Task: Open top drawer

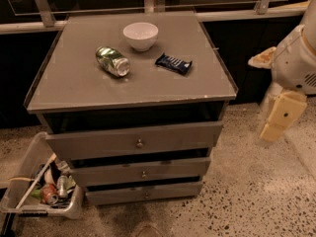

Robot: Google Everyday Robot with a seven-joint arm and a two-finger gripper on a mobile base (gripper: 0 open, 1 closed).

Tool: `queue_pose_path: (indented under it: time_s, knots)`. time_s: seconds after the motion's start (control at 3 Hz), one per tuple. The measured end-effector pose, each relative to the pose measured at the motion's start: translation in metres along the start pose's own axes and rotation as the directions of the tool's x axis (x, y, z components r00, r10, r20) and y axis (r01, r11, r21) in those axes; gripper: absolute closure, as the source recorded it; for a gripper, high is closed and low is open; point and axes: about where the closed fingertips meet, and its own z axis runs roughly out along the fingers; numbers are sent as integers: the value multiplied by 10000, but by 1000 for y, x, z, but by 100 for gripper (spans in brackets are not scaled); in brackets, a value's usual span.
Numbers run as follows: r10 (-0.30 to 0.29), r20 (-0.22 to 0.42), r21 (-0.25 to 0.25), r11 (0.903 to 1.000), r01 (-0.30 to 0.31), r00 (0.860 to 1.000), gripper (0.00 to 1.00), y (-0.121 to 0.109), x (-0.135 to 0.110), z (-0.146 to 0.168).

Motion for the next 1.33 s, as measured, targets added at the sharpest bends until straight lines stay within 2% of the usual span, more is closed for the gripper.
queue_pose_path:
  time_s: [0.33,0.67,1.0,1.33]
  knots:
    - [-574,892,299,9980,549,9944,0,7,2,20]
    - [-853,946,522,9954,807,9918,0,4,0,18]
    - [-854,947,522,9954,807,9918,0,4,0,18]
    - [-861,1243,593,9951,792,9885,0,4,1,25]
